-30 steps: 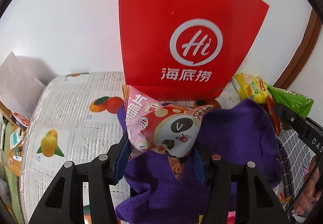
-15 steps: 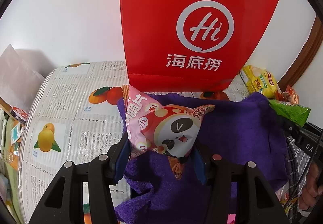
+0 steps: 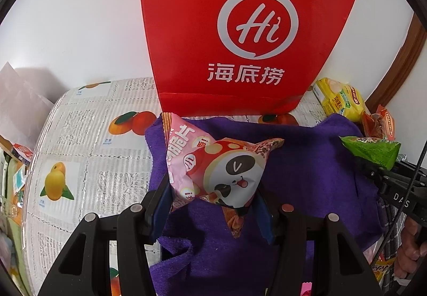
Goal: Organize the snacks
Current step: 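Carry the pink panda bag and green packet up onto the purple towel, then open the left tool over the towel while the right tool releases the green packet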
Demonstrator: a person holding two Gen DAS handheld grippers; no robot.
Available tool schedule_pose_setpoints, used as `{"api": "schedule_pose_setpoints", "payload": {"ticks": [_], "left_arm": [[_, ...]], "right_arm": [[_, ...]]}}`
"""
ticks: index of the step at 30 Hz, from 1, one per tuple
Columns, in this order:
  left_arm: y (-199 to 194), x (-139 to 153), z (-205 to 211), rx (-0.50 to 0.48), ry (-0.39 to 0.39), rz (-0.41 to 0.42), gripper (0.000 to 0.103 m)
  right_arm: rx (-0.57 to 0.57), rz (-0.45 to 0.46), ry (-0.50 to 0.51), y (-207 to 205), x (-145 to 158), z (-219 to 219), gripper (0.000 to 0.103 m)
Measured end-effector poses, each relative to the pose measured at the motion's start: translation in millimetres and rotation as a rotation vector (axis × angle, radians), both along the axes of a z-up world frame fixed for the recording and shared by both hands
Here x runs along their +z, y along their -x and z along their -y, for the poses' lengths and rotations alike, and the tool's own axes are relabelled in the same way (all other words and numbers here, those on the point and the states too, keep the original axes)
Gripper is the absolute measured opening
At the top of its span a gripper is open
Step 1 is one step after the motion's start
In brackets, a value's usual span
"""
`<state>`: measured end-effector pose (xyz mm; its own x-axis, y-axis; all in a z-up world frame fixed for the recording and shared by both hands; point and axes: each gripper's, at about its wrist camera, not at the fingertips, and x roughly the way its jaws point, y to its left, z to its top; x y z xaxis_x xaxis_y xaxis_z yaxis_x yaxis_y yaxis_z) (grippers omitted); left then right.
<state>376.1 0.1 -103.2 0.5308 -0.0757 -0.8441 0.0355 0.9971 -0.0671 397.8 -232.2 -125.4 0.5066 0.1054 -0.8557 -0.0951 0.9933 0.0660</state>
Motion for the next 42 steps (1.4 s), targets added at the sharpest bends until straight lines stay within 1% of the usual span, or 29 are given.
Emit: {"api": "schedule_pose_setpoints", "payload": {"ticks": [9,13,15,18,20,21,22,23,25,26,31,34,38,40,42], "left_arm": [[-2.6,-3.3,-0.5,0.005,-0.001,-0.017,0.054],[-3.3,-3.2,-1.3,0.004,0.009,-0.018,0.054],[-3.4,-3.8,-1.2,0.002,0.010,-0.020,0.054],[-3.5,-5.5,-0.1,-0.004,0.012,-0.023,0.054],[-3.8,-7.7,1.9,-0.012,0.016,-0.030,0.054],[-4.0,-8.7,2.8,-0.014,0.018,-0.033,0.054],[-4.2,-9.8,3.8,-0.017,0.020,-0.037,0.054],[-4.4,-11.2,4.8,-0.018,0.021,-0.043,0.054],[-4.7,-13.5,6.2,-0.018,0.020,-0.050,0.054],[-4.9,-14.6,6.9,-0.018,0.017,-0.053,0.054],[-7.5,-17.2,8.3,-0.018,0.021,-0.065,0.054],[-10.1,-19.5,7.9,-0.016,0.021,-0.078,0.055],[-11.5,-21.2,6.8,-0.013,0.032,-0.089,0.055],[-11.9,-21.4,6.9,-0.012,0.031,-0.090,0.057],[-12.5,-21.1,7.9,-0.007,0.019,-0.093,0.060]], "right_arm": [[-0.017,-0.026,0.002,-4.2,-6.1,2.8,0.034],[0.002,-0.037,-0.009,-4.2,-8.1,1.7,0.034],[0.001,-0.032,0.010,-4.4,-9.9,0.0,0.035],[0.001,-0.053,0.047,-7.1,-17.3,-1.6,0.035],[0.001,-0.071,0.044,-9.4,-22.0,-0.6,0.036],[0.001,-0.081,0.039,-10.7,-23.8,-0.1,0.039],[-0.002,-0.091,0.026,-12.4,-24.9,1.0,0.046],[-0.007,-0.094,0.007,-13.2,-25.0,2.2,0.049],[-0.005,-0.097,-0.016,-13.5,-25.0,2.3,0.060],[0.001,-0.096,-0.014,-13.2,-24.3,0.9,0.061],[-0.002,-0.056,0.013,-7.4,-11.8,-0.6,0.063],[-0.022,-0.006,0.010,-2.3,0.4,1.3,0.063],[-0.038,0.023,-0.019,1.9,8.9,4.5,0.063],[-0.053,0.050,-0.020,4.8,12.8,5.7,0.063],[-0.074,0.077,0.000,6.3,15.4,6.6,0.063]]}}
